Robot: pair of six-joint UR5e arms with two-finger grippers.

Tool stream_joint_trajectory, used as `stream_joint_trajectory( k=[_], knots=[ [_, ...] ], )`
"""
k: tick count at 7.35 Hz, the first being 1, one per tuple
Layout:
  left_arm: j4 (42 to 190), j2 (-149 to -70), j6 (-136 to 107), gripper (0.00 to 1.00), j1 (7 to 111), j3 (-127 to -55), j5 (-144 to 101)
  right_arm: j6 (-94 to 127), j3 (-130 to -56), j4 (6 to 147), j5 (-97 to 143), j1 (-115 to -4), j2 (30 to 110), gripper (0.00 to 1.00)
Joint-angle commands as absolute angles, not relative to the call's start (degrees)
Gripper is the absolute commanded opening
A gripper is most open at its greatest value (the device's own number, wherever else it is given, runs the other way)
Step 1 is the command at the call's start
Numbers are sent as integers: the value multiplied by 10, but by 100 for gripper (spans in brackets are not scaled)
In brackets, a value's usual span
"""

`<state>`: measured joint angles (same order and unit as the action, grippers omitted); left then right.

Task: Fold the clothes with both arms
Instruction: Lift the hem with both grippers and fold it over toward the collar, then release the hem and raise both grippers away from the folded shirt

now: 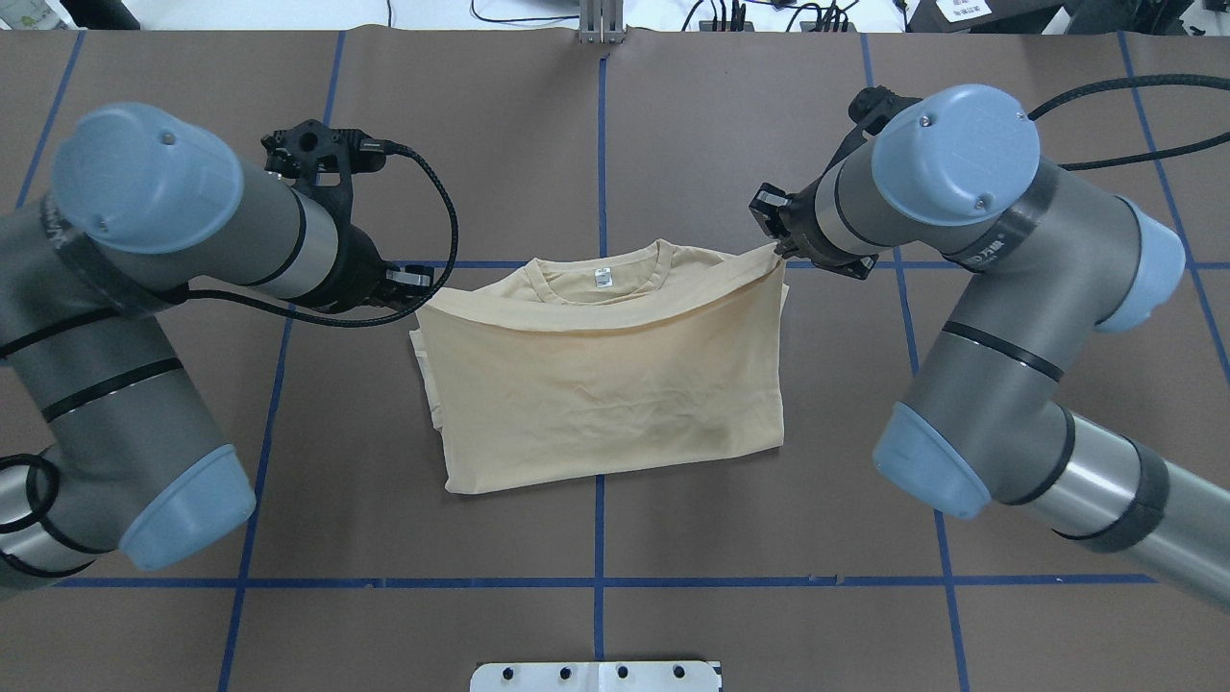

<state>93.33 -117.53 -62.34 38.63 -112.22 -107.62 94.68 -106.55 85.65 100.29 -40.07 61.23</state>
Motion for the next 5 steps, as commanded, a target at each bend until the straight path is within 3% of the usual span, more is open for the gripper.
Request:
stream_joint_trajectory(
  k=[1,2,3,5],
  knots=[
    [1037,-1187,-621,0,388,-1009,-1065,935,-954,739,1003,-406,607,0],
    [1063,-1186,-621,8,388,-987,-1066,914,-942,734,1003,-409,607,46],
    [1065,-1182,-590,99,388,-985,-1065,867,-929,738,1004,-414,599,99],
    [1064,-1179,-529,100,393,-993,-1071,860,-918,739,1015,-440,592,100]
  ],
)
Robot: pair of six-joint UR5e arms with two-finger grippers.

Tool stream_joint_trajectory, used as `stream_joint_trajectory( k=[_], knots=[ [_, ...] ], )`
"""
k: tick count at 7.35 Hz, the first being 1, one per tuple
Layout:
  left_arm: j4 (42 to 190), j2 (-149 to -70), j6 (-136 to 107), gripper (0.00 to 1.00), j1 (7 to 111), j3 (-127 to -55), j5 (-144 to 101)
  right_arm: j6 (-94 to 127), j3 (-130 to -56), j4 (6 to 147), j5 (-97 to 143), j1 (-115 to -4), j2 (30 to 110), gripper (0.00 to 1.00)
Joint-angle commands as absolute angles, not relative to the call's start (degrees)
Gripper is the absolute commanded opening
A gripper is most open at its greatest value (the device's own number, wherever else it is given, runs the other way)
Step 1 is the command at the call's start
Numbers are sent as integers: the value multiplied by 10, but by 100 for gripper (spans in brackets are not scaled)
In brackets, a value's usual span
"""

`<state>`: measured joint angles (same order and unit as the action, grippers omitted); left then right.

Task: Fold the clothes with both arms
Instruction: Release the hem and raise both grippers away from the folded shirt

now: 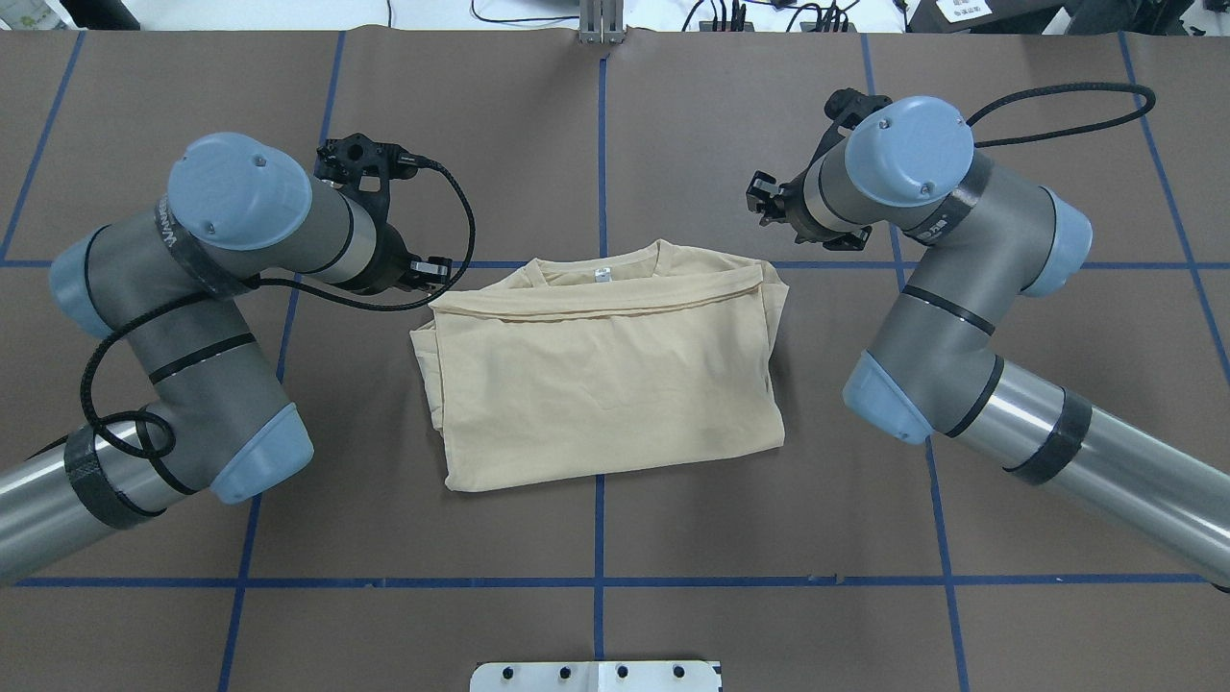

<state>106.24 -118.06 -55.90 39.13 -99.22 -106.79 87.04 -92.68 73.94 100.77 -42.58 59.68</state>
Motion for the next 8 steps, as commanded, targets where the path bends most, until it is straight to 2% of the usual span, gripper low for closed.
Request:
stream_joint_trajectory(
  k=[1,3,6,7,8],
  knots=[
    [1066,-1168,-527,100,392,-999,-1072,842,-917,738,1032,-451,592,100],
    [1070,-1125,-554,100,358,-1044,-1072,782,-917,736,1055,-468,611,100],
    [1157,-1080,-670,100,237,-1040,-1056,780,-915,734,1055,-469,615,100],
    [1158,-1083,-675,82,229,-1039,-1049,776,-915,734,1055,-469,617,100],
    [1158,-1085,-681,52,229,-1041,-1049,776,-915,734,1055,-469,617,100]
  ],
)
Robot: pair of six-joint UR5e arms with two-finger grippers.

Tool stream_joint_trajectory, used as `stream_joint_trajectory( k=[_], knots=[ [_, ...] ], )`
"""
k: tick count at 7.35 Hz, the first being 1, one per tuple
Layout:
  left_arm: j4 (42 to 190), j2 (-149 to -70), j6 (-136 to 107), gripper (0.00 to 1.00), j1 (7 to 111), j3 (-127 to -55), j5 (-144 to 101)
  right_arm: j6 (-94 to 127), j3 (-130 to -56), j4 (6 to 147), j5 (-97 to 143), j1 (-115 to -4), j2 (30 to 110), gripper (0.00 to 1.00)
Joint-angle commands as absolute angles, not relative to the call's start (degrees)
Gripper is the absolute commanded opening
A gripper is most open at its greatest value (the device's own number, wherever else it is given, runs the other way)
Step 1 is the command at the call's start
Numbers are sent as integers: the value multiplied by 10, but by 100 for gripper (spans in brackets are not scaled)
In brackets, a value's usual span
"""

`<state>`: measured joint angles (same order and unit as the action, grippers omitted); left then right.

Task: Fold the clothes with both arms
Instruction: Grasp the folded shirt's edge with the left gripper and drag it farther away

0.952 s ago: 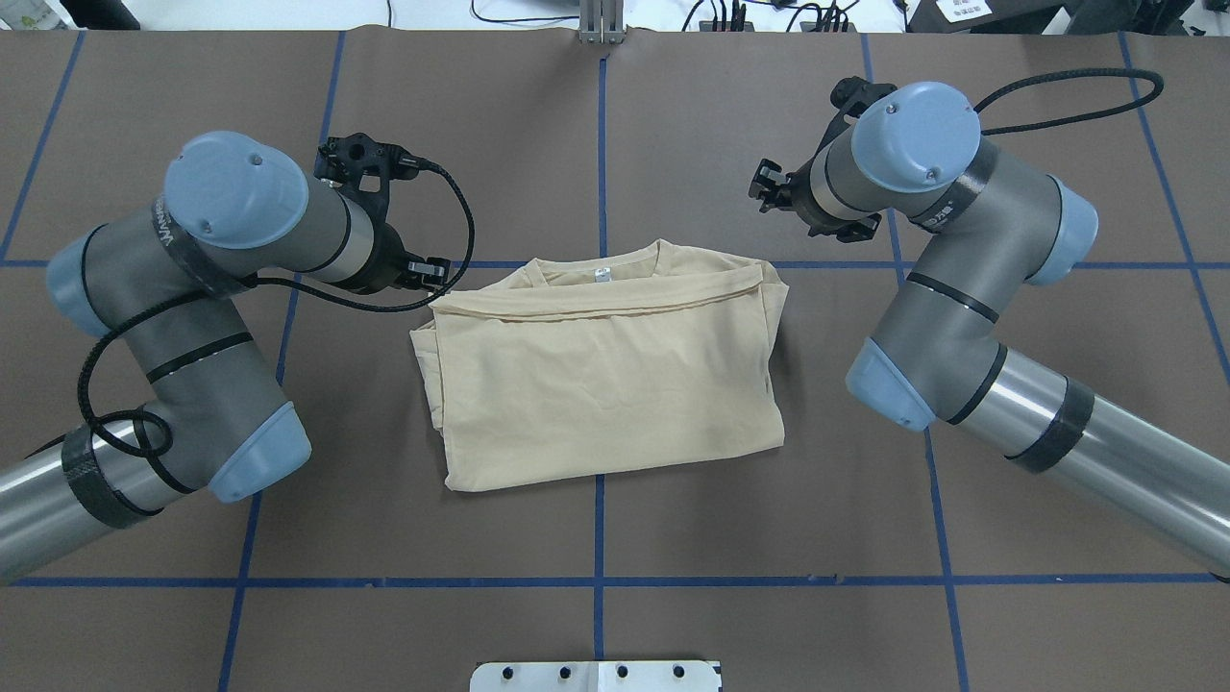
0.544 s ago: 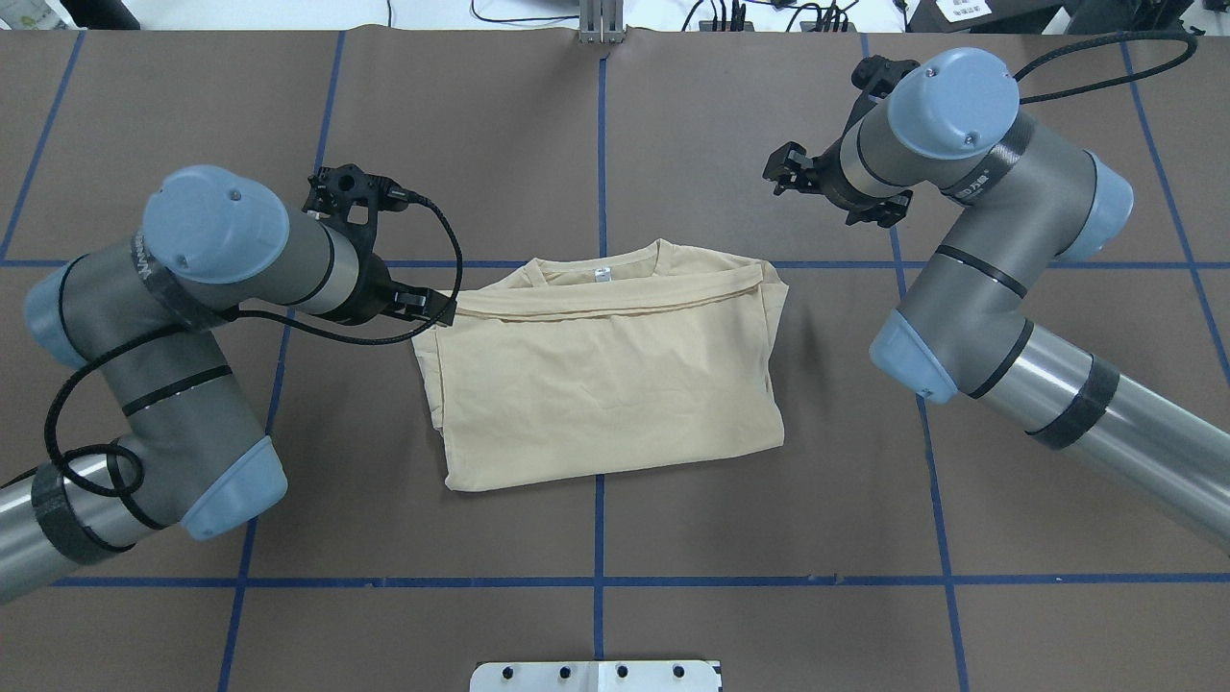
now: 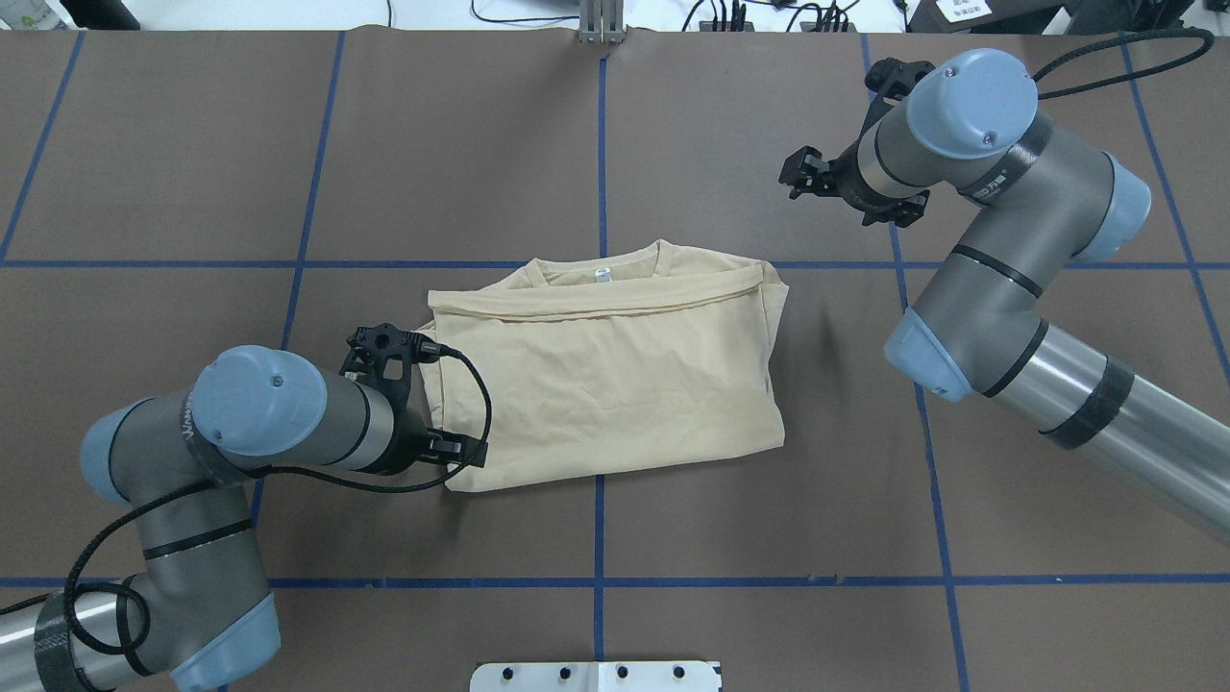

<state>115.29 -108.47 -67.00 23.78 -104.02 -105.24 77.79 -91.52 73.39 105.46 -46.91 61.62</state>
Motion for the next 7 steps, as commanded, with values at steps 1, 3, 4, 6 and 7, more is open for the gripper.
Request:
stream_joint_trajectory(
  k=[1,3,4,6,7],
  knots=[
    [1159,-1086,-685,26,229,-1041,-1050,776,-915,734,1055,-469,617,100],
    [1158,-1086,-685,18,226,-1041,-1051,777,-915,734,1055,-468,617,100],
    [1158,-1086,-685,18,218,-1041,-1049,777,-915,734,1055,-468,617,100],
    [1158,-1084,-686,4,213,-1042,-1048,778,-916,733,1055,-468,617,100],
    [1157,-1079,-684,0,215,-1048,-1049,778,-916,733,1055,-468,617,100]
  ],
)
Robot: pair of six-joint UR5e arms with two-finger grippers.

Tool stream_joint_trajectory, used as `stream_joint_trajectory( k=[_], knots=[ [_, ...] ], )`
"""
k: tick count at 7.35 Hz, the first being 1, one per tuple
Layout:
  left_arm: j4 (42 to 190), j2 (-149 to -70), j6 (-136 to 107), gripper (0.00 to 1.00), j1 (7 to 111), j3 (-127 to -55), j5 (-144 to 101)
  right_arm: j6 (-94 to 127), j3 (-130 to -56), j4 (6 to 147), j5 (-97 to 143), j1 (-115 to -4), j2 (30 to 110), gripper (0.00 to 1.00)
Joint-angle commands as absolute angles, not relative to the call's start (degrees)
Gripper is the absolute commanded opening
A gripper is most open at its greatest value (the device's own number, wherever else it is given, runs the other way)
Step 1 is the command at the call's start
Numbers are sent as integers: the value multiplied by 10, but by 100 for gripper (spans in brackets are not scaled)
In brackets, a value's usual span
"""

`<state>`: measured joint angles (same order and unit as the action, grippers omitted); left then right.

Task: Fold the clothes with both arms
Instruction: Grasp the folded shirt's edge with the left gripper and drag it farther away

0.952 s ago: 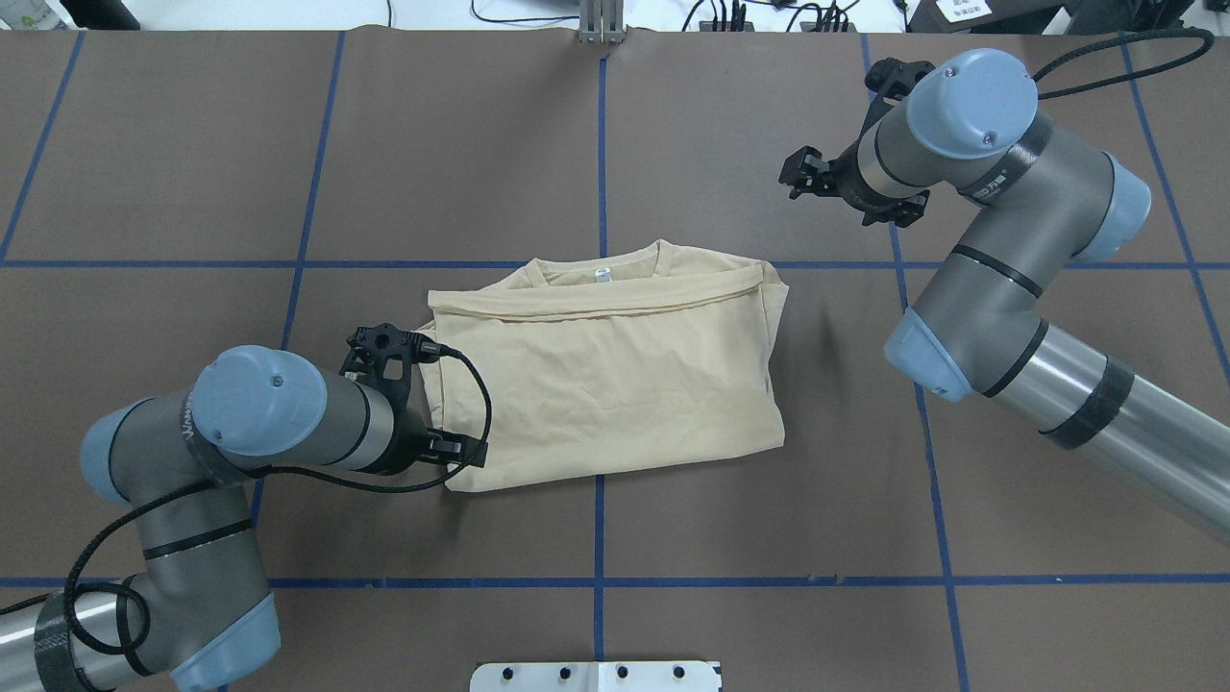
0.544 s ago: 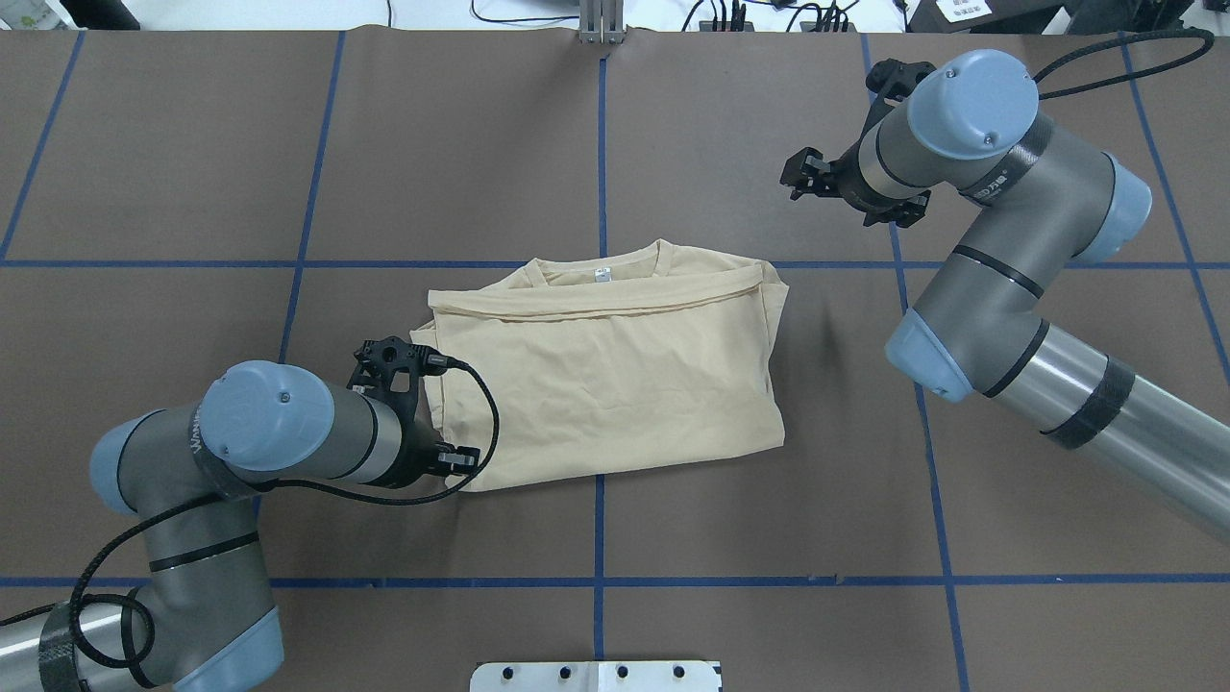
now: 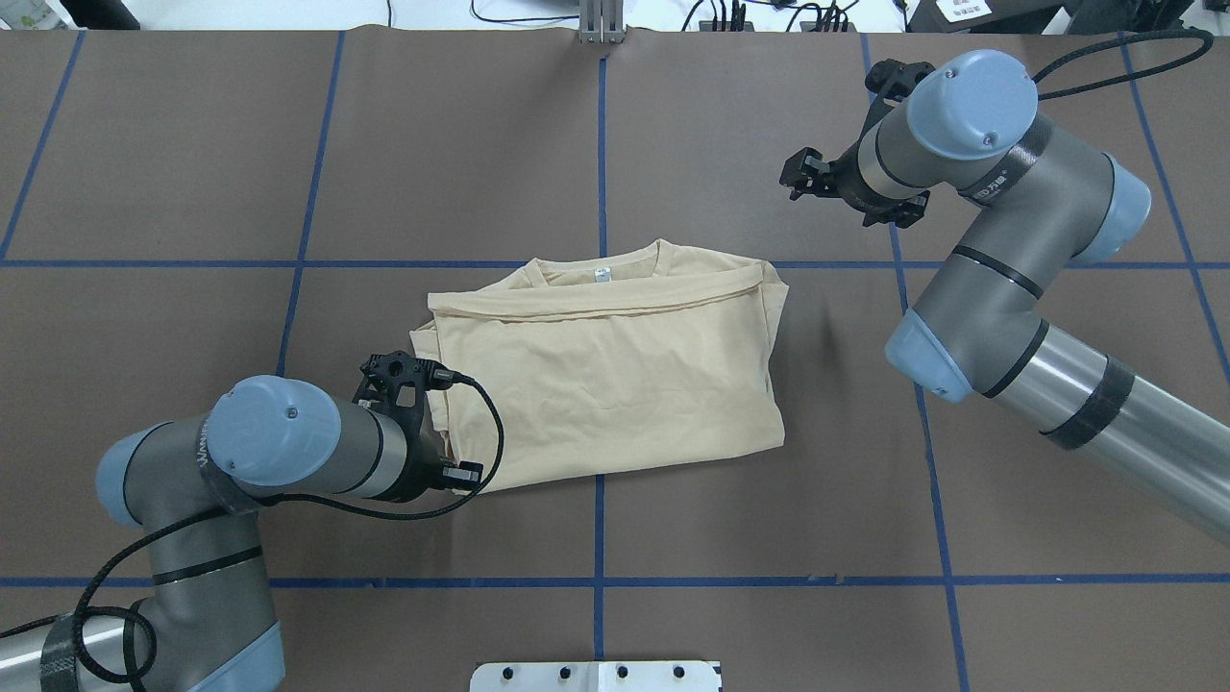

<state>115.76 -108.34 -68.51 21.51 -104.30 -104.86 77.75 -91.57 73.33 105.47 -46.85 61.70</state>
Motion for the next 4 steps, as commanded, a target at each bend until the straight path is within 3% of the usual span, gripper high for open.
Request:
stream_joint_trajectory(
  k=[1,4],
  knots=[
    [1151,-1081,-673,0,222,-1047,-1049,778,-915,734,1054,-468,617,100],
    [1102,-1088,-526,0,329,-1009,-1045,779,-904,733,1054,-467,615,100]
  ],
)
